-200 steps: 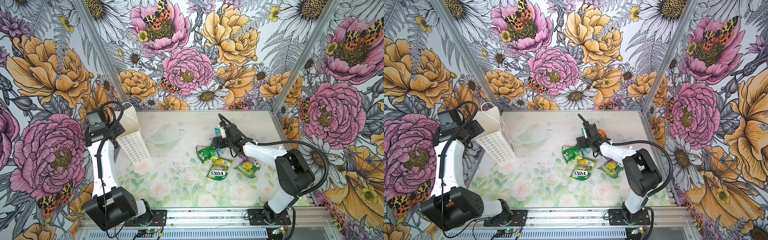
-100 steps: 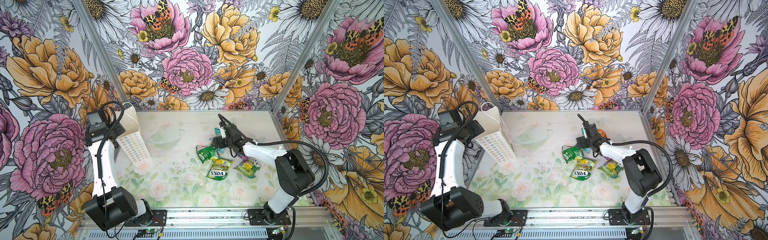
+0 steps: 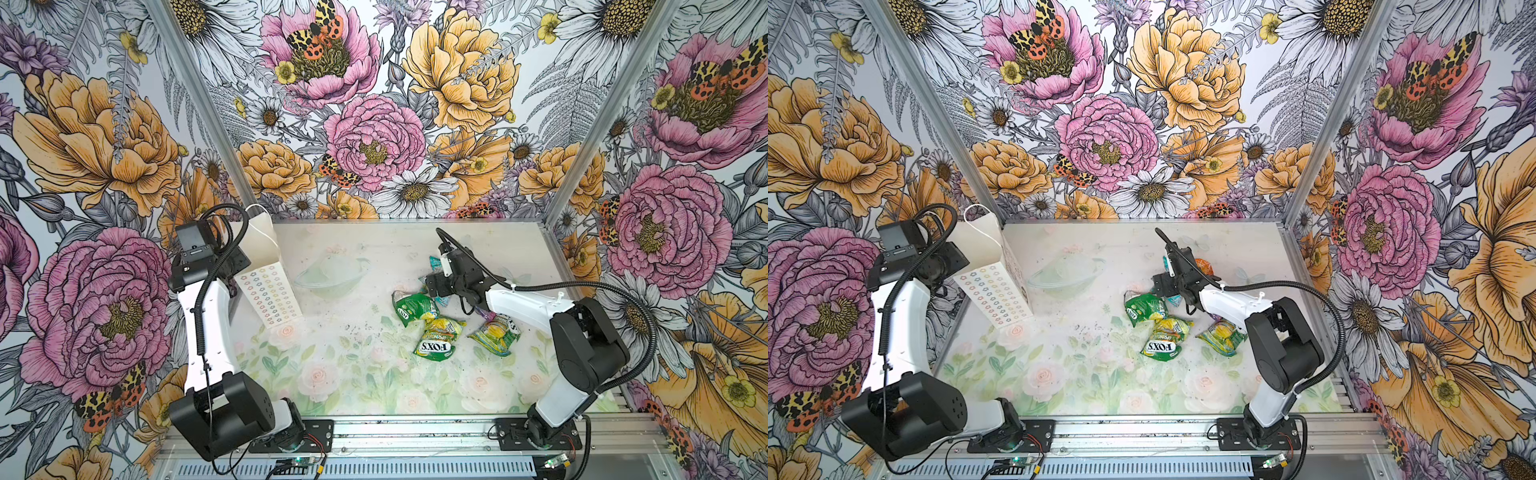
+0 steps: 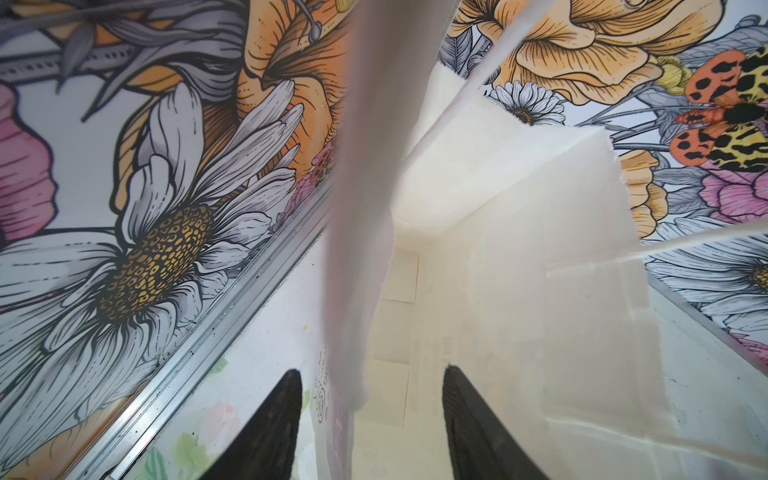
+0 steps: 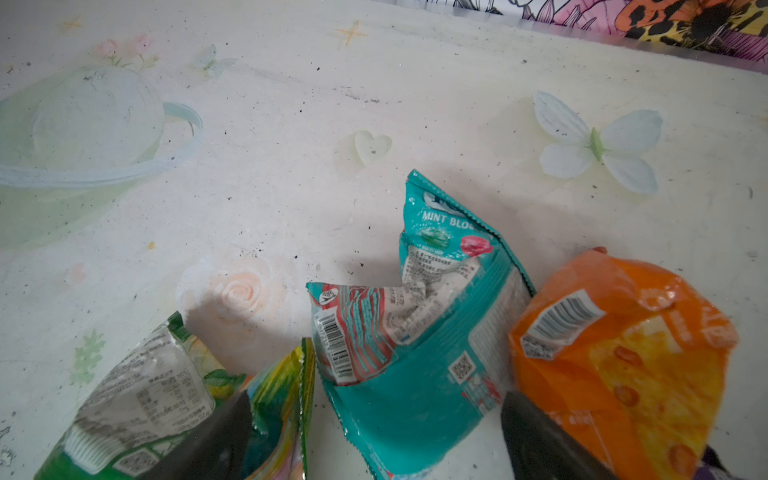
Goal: Place the snacks into the paper bag
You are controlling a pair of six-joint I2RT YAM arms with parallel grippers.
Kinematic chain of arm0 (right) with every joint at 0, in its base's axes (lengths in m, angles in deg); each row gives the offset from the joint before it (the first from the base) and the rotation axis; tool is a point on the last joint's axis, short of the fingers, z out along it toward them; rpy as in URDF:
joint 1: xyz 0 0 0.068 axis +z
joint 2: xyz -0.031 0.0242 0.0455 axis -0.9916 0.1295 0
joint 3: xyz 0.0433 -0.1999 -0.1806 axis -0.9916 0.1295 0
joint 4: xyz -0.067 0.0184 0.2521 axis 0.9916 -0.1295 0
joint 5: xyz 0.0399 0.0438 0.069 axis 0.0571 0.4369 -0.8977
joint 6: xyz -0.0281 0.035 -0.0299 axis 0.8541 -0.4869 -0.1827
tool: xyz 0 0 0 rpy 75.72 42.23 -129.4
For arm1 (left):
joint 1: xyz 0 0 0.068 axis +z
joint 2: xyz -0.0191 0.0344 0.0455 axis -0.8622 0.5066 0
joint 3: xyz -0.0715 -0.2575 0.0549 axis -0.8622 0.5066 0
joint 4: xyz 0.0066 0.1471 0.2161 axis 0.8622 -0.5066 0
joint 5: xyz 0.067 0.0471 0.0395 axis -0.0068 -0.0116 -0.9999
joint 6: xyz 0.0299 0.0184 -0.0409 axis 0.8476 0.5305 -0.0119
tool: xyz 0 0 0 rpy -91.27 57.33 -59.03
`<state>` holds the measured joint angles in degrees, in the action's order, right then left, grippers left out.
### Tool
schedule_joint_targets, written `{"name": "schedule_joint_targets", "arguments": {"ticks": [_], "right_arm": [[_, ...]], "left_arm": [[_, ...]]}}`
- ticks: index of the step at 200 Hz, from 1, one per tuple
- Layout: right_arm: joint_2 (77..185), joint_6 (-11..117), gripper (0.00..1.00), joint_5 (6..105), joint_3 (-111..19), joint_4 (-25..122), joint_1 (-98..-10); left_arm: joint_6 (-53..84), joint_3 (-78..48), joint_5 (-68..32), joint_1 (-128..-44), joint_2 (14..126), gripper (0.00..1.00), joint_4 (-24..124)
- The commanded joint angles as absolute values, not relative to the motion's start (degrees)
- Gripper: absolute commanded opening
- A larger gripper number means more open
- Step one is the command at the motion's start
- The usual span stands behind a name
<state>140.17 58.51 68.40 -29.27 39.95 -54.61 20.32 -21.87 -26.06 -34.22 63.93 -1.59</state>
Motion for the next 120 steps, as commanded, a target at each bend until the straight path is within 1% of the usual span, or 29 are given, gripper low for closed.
{"name": "schedule_joint_targets", "arguments": {"ticks": [1,16,40,103,120], "right_arm": [[139.9,58.8,0.95,69.2,-29.4,39.9,-54.0],[140.0,58.8,0.95,69.2,-29.4,40.0,-54.0],[140.1,58.9,0.95,69.2,-29.4,40.0,-54.0],[139.9,58.9,0.95,69.5,-29.4,40.0,-53.9],[139.9,59.0,0.95,69.4,-29.4,40.0,-53.8]], "left_arm": [[20.5,-21.6,-26.7,-34.7,64.3,0.55,-0.5],[20.5,-21.6,-26.7,-34.7,64.3,0.54,-0.5],[20.4,-21.6,-26.5,-34.7,64.2,0.49,-0.4],[20.6,-21.8,-26.1,-34.7,63.4,0.4,-0.5],[20.7,-21.7,-25.9,-34.7,63.4,0.32,-0.5]]}}
